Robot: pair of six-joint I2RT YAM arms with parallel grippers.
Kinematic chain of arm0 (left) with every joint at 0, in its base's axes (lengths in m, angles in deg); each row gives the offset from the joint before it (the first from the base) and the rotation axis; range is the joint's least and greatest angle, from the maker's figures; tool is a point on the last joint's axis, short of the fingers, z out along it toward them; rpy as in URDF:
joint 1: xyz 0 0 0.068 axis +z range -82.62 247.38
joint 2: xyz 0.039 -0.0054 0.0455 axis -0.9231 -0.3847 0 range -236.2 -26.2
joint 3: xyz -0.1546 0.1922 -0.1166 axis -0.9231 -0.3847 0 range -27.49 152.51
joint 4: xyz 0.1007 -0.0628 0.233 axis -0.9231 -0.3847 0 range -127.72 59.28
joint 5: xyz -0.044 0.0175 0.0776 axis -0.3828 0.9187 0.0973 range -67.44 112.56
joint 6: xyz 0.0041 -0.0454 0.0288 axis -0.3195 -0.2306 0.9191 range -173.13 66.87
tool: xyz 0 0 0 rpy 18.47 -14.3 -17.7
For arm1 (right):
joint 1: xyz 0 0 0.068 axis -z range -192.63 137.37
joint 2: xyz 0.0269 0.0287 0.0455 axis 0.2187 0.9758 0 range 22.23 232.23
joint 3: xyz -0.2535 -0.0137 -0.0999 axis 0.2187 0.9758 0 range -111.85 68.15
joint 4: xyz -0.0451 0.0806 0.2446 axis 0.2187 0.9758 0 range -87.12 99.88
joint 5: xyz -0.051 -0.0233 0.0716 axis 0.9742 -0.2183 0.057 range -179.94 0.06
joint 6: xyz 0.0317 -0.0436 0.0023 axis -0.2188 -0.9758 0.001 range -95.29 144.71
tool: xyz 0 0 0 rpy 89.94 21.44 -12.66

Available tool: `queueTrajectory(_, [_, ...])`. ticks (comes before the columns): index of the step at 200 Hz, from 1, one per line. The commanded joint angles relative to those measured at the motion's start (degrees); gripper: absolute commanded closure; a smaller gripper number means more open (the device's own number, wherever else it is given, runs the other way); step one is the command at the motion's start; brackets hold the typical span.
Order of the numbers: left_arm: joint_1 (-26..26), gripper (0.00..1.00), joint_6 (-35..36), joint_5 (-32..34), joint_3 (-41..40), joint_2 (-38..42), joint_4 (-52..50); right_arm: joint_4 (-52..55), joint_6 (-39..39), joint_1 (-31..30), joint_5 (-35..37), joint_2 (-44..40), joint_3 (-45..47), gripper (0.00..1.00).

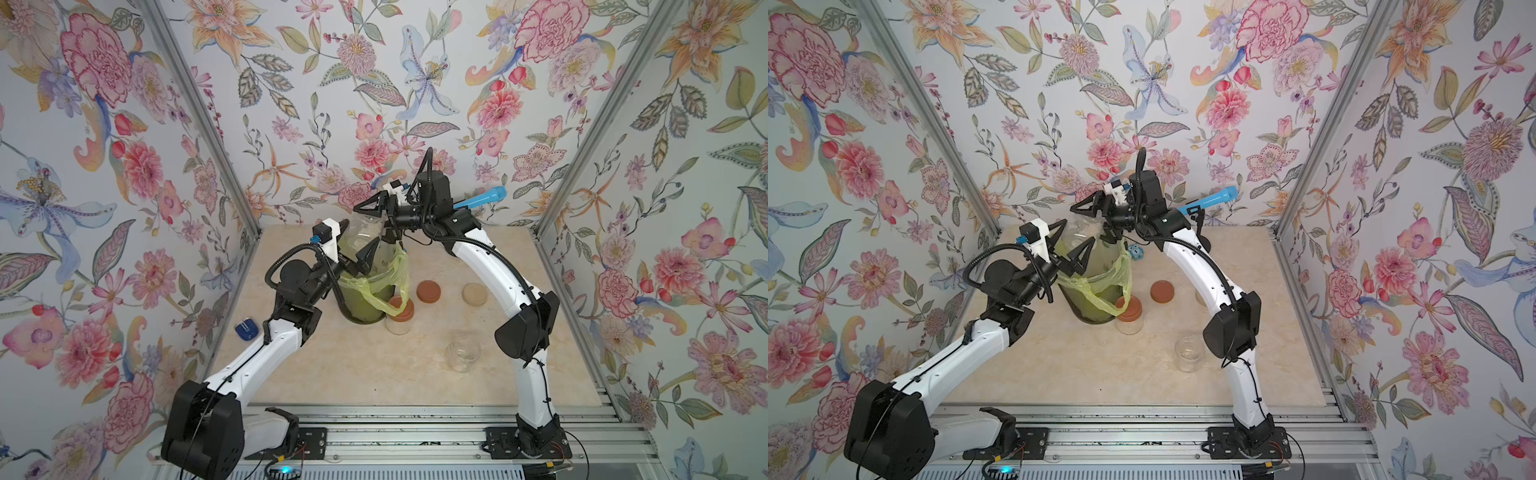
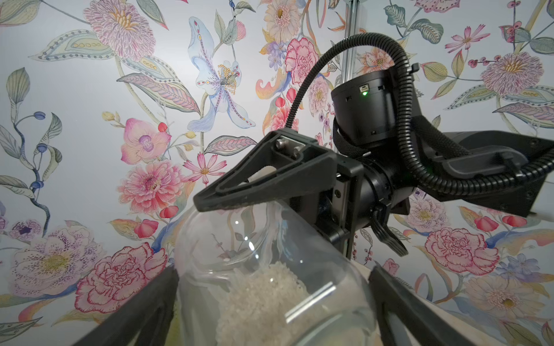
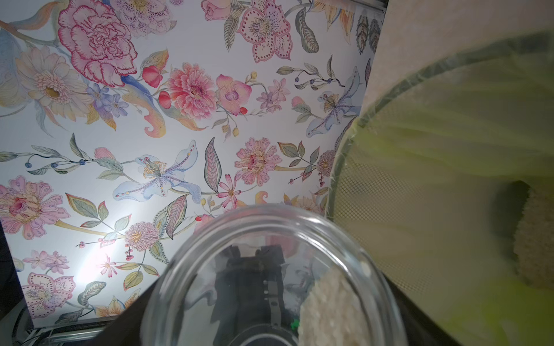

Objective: Empty moldy rice from jars
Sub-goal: Pour the moldy rice from the jar into the trash bin.

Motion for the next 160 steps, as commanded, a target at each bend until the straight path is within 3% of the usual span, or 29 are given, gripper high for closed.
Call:
queueTrajectory(1, [-0.81,0.00,0.18,2.33,-0.42,0.05,-0.23,-2.56,-1.36,-1.51,-1.16,-3.51,-0.61,1.00])
queueTrajectory(81, [-0.42,0.00,6.58,4.68,0.56,1.22,-8.36,-0.59,-2.38,-1.38,-3.26,-4.99,-0.45,1.00])
queueTrajectory(160, [0.18,0.00,6.13,6.28,-1.03,2.15,-8.76,-0.18,-2.45,-1.46,-5.33,-6.05,0.22,1.00])
